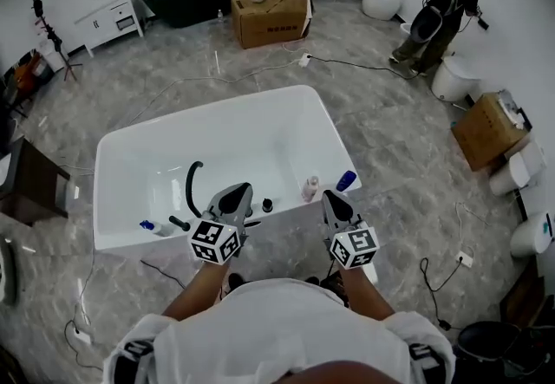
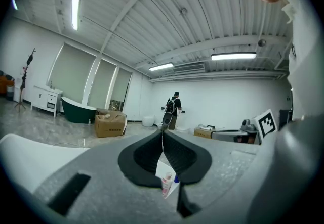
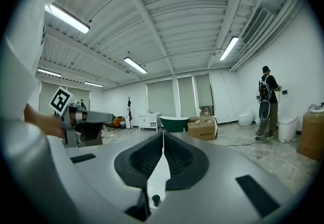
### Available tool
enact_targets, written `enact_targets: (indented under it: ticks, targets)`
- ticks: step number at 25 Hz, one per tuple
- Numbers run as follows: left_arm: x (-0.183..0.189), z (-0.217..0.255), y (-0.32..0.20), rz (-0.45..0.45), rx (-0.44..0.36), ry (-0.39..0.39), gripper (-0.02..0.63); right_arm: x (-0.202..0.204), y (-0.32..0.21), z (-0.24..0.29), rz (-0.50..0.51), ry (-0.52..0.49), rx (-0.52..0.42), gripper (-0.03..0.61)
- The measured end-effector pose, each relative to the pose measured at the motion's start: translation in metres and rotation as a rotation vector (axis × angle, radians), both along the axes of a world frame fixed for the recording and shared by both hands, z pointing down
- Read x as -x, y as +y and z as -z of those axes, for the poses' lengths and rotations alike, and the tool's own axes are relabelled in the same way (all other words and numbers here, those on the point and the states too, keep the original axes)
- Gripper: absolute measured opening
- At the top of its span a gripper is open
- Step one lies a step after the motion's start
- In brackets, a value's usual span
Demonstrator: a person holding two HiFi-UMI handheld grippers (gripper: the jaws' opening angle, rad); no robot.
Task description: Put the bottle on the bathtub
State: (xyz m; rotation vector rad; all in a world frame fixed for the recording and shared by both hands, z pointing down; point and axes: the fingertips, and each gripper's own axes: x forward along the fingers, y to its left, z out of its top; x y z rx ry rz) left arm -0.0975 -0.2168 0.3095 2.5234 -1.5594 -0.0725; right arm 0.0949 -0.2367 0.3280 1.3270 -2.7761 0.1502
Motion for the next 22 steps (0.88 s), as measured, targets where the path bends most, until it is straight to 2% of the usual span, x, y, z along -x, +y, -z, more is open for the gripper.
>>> enact_targets:
  ticks: [5,7,10,14,17,22]
  targets:
    - [0.015,0.003,-0.011,-0.003,0.005,0.021,0.018,-0.004,0.002,0.010,0.054,0.019,-0.064,0.020]
    - [0.016,0.003,-0.017,-0.029,-0.021,0.052,0.018,0.005,0.001,0.011,0.094,0.020,-0.058,0.018]
    - [0.018,0.000,-0.019,-0.040,-0.054,0.067,0.018,0.012,-0.008,0.010,0.096,0.011,-0.025,0.017]
    - [0.009,-0.011,-0.027,-0.106,-0.009,0.080,0.018,0.017,-0.020,0.014,0.116,-0.002,-0.020,0.017]
    - [0.003,-0.014,-0.039,-0.129,0.027,0.092,0.018,0.020,-0.027,0.014,0.148,0.037,-0.023,0.017]
    - [-0.011,-0.011,-0.046,-0.174,0.029,0.107,0.018,0.011,-0.033,0.014,0.114,0.025,-0.017,0.017]
